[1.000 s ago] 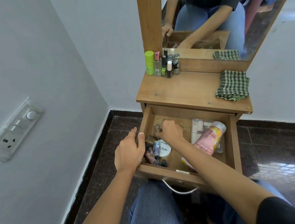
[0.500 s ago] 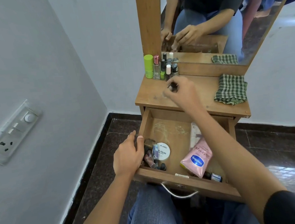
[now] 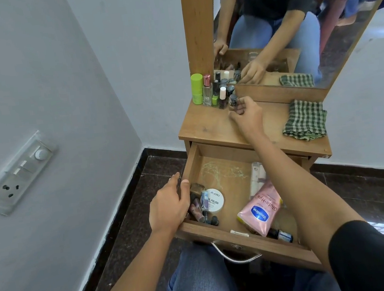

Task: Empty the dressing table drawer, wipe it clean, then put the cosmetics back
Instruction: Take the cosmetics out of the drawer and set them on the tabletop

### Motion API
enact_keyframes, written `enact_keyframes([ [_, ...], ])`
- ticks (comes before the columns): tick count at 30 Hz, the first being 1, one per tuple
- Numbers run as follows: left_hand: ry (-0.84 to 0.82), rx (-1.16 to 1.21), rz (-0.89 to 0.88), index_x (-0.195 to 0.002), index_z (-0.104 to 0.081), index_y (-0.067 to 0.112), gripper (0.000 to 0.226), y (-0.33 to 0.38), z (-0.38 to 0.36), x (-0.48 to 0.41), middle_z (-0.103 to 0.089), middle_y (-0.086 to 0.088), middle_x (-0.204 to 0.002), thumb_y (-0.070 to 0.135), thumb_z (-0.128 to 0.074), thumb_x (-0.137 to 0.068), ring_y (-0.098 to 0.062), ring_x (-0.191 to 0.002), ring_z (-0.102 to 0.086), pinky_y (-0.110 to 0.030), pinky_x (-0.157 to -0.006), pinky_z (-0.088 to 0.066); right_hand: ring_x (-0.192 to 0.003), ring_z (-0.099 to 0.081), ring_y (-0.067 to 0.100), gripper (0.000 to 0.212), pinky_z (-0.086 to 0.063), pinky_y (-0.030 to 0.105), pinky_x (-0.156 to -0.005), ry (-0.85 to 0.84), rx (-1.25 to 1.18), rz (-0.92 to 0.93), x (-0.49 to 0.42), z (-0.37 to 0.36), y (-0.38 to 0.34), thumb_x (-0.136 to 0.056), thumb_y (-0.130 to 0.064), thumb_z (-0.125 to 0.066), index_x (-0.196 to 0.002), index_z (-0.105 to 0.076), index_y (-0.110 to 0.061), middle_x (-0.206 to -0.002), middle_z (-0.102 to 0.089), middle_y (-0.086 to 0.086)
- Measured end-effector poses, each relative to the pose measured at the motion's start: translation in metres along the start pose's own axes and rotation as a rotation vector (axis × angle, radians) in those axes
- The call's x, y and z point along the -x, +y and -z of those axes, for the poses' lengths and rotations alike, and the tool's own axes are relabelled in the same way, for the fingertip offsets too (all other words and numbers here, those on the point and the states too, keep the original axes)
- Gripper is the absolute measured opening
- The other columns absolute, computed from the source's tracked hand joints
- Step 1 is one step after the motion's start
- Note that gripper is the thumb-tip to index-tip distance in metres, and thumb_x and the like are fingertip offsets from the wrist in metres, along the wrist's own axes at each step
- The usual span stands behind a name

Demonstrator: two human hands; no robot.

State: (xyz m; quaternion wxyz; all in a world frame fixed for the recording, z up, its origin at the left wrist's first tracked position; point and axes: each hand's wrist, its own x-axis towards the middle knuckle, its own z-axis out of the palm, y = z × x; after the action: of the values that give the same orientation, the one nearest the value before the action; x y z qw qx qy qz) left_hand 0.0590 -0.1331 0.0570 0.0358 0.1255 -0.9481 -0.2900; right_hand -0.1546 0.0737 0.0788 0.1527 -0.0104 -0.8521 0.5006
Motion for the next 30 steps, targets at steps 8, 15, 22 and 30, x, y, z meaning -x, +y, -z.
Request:
enact_keyframes([
  [8, 0.005, 0.011, 0.005, -0.141, -0.048, 0.025, 0.049, 0.000, 0.000, 0.000, -0.065, -0.001, -0.124, 0.047, -0.034, -0.100, -0.020, -0.110, -0.062, -0.036, -0.087, -0.048, -0.069, -0.051, 0.007, 0.028, -0.045, 0.012, -0.061, 0.032, -0.089, -0.088, -0.017, -0.007, -0.001, -0.074, -0.010, -0.078, -0.092, -0.057, -0.013, -0.081, -0.059, -0.001],
  [15, 0.006, 0.027, 0.008, -0.140, -0.047, 0.025, 0.051, -0.001, -0.001, -0.001, -0.067, -0.001, -0.120, 0.050, -0.033, -0.099, -0.020, -0.106, -0.064, -0.041, -0.088, -0.053, -0.068, -0.051, 0.008, 0.028, -0.047, 0.020, -0.064, 0.040, -0.061, -0.100, -0.021, -0.010, 0.002, -0.073, -0.013, -0.080, -0.087, -0.056, -0.016, -0.079, -0.059, -0.002],
  [22, -0.002, 0.018, 0.023, -0.141, -0.048, 0.024, 0.051, 0.002, 0.001, 0.001, -0.065, -0.002, -0.125, 0.049, -0.034, -0.099, -0.022, -0.111, -0.062, -0.039, -0.090, -0.049, -0.068, -0.051, 0.006, 0.030, -0.044, 0.013, -0.061, 0.048, -0.061, -0.087, -0.013, -0.007, 0.003, -0.074, -0.013, -0.079, -0.094, -0.057, -0.012, -0.081, -0.059, -0.001],
  [30, 0.001, 0.018, 0.028, -0.140, -0.049, 0.024, 0.049, 0.004, 0.002, 0.002, -0.063, -0.003, -0.129, 0.047, -0.034, -0.099, -0.025, -0.114, -0.060, -0.039, -0.093, -0.047, -0.073, -0.056, 0.013, 0.010, -0.044, 0.016, -0.061, -0.006, -0.055, 0.215, 0.060, -0.002, -0.002, -0.084, -0.008, -0.061, -0.093, -0.062, -0.010, -0.086, -0.062, 0.006],
])
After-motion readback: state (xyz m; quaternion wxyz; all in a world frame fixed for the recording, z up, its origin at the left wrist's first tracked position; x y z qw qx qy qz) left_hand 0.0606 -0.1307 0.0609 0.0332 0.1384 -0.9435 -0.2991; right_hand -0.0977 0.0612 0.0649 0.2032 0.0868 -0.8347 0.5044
